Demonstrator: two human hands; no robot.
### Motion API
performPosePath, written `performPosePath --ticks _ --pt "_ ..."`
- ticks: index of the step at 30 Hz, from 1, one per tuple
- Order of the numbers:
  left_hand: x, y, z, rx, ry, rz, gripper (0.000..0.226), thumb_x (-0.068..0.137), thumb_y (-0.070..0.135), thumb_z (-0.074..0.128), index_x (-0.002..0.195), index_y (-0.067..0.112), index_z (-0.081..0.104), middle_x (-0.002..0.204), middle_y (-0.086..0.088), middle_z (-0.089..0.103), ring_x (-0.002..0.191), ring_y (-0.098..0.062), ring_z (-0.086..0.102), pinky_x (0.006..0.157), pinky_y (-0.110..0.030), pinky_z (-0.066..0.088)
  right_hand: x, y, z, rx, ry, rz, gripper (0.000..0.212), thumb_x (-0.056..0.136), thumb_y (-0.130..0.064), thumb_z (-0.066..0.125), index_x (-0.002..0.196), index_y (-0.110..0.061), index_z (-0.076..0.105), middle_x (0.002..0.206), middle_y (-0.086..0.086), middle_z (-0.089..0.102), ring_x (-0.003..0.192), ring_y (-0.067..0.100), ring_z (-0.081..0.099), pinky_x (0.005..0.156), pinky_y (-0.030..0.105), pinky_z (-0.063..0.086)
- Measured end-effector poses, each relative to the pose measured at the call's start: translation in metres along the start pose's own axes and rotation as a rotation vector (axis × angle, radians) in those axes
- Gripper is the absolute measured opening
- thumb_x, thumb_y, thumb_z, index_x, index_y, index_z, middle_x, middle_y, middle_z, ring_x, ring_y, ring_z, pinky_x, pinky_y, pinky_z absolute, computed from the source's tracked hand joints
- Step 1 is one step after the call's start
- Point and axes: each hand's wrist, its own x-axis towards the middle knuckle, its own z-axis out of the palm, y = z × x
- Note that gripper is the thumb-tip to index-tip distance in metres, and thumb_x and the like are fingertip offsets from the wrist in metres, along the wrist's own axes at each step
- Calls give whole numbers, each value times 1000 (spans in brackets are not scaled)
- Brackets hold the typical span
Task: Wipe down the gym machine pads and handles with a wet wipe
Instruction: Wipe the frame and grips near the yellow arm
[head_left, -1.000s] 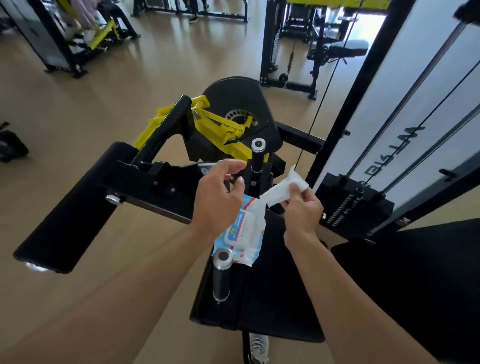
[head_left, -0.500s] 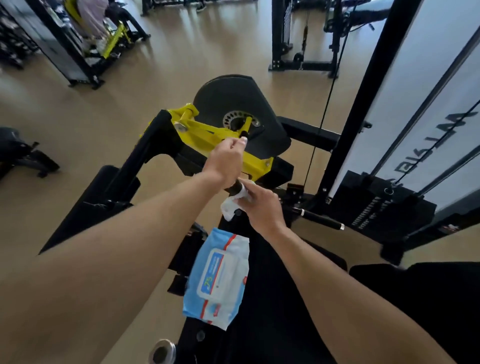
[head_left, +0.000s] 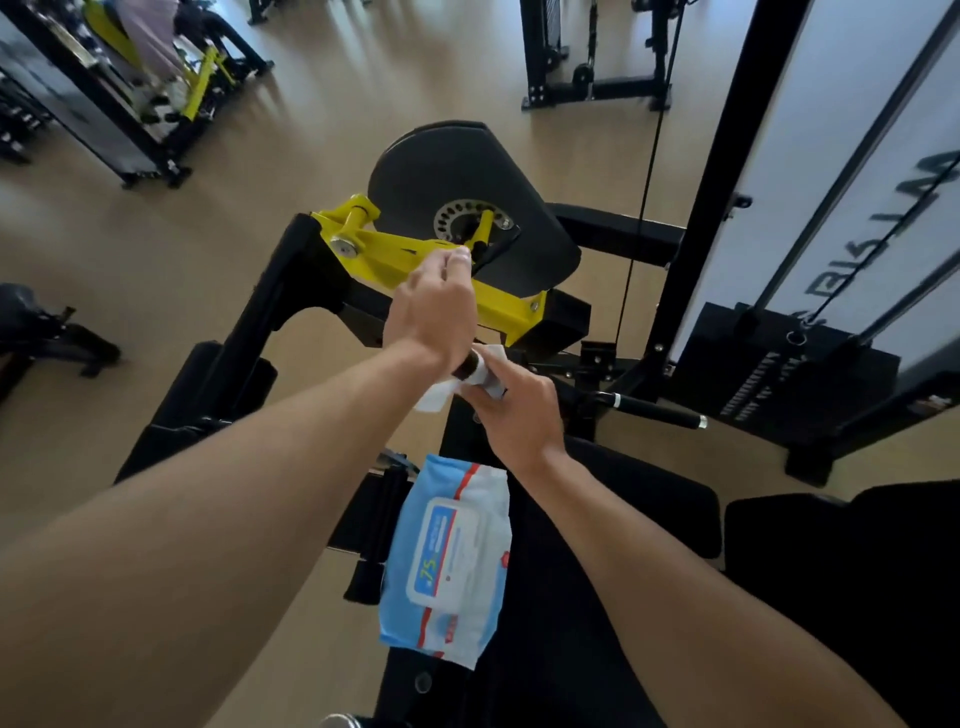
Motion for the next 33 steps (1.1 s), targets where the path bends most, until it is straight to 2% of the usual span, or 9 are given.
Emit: performPosePath --ticks 7,10,13,16,18,20,23,28,33 --pt "2 0 0 45 8 47 43 108 40 25 128 20 58 116 2 55 109 -19 49 88 -31 27 0 -21 4 13 47 -1 38 92 -27 76 127 -15 70 101 -3 77 83 9 68 74 29 56" --pt "-2 1 -1 40 28 28 44 108 42 25 132 22 56 130 -4 60 120 -26 53 89 -35 30 1 -25 -2 -47 -35 46 29 93 -24 75 120 -14 71 90 -11 70 76 7 67 67 33 59" --pt "-4 2 0 63 76 45 44 106 44 27 127 23 59 130 -8 63 122 -28 55 96 -39 38 12 -22 -23 -107 -153 37 21 91 -16 75 111 -9 75 68 -20 56 58 -1 51 60 11 42" --pt "-4 5 1 92 108 66 43 106 44 29 121 22 63 125 -8 66 119 -30 57 94 -40 40 18 -13 -49 -164 -127 52 19 93 -23 73 109 -15 80 63 -14 61 56 4 53 56 20 44" --pt "-5 6 2 115 111 65 43 106 44 29 119 22 63 122 -8 66 117 -29 57 89 -39 38 23 -12 -61 -99 51 186 18 94 -28 71 89 -14 81 68 0 69 63 17 61 60 39 52" --pt "-5 4 2 125 112 46 43 105 46 29 115 22 63 116 -7 66 111 -28 59 85 -38 37 38 -12 -71 152 319 527 20 96 -28 67 78 -20 69 73 -3 66 72 15 62 66 38 55" --pt "-7 4 2 143 127 -33 45 105 47 27 113 20 63 112 -9 66 104 -27 58 84 -38 36 57 -14 -76 504 470 890 3 100 -23 62 97 -24 63 97 0 68 94 26 67 83 37 58" --pt "-13 11 3 132 208 -148 38 104 43 29 103 21 60 111 -11 65 110 -32 59 96 -44 44 33 -35 -52 532 -4 734 8 103 -26 60 95 -25 62 93 -4 66 84 13 62 66 25 48" --pt "-19 14 4 57 332 -171 39 105 34 32 109 13 65 108 -9 68 104 -27 60 97 -47 46 14 -20 -51 643 -411 462 18 101 -17 60 92 -23 73 121 -11 71 113 -4 64 93 18 52"
